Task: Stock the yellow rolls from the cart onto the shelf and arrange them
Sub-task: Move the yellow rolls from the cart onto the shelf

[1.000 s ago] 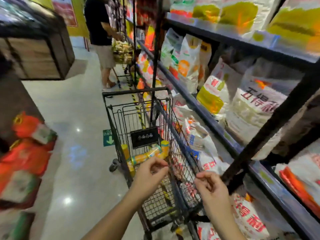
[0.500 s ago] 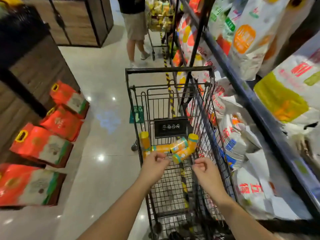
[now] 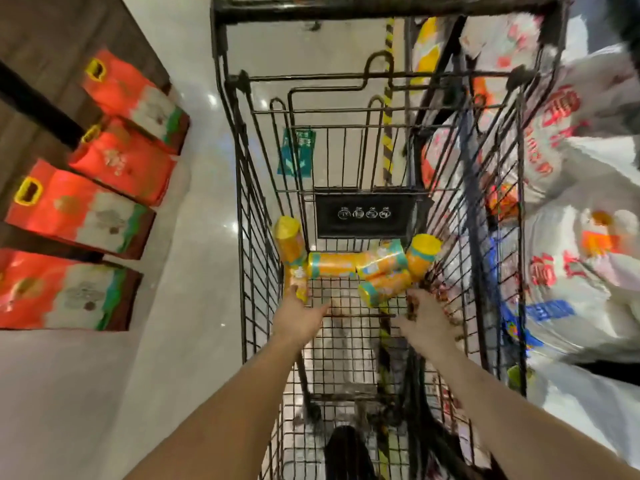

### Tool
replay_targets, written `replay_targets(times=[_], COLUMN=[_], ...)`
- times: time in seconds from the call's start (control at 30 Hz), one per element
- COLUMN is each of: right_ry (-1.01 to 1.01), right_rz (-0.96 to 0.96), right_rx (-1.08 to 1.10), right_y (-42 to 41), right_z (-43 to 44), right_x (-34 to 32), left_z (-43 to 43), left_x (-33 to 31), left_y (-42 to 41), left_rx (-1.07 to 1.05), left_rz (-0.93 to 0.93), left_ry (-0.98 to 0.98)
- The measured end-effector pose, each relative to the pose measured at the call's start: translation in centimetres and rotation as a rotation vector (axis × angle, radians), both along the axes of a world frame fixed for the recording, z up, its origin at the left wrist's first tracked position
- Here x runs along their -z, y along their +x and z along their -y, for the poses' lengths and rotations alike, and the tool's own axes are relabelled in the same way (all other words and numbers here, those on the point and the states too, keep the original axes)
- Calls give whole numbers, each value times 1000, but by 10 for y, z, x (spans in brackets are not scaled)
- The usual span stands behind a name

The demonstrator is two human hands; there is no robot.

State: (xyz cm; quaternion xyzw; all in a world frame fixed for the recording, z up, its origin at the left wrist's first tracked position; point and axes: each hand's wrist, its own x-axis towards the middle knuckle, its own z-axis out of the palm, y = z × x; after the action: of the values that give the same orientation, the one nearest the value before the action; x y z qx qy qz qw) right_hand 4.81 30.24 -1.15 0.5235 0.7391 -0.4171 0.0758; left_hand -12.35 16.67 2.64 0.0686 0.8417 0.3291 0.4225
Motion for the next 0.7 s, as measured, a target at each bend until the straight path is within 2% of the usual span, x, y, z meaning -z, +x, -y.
replay_targets(times=[0.17, 0.23, 0.33, 0.4, 0.57, 0.7], right_ry=[120, 206, 342, 441, 322, 320], right_rz=[88, 120, 285, 335, 407, 423], right_rx=[-176, -272, -479, -579, -538, -513], right_y=[-26, -33, -43, -51, -74, -82], right_z=[-46, -59, -71, -82, -101, -109], right_x=[72, 96, 114, 126, 143, 150], left_z=[-30, -44, -65, -76, -86, -92], left_x=[53, 72, 91, 96, 115, 126], left_y=[-28, -41, -59, -70, -100, -103], left_rx=[-38, 11, 132, 188, 140, 155], left_rz=[-184, -282, -461, -505, -476, -476], left_ry=[-86, -141, -209, -254, -326, -390])
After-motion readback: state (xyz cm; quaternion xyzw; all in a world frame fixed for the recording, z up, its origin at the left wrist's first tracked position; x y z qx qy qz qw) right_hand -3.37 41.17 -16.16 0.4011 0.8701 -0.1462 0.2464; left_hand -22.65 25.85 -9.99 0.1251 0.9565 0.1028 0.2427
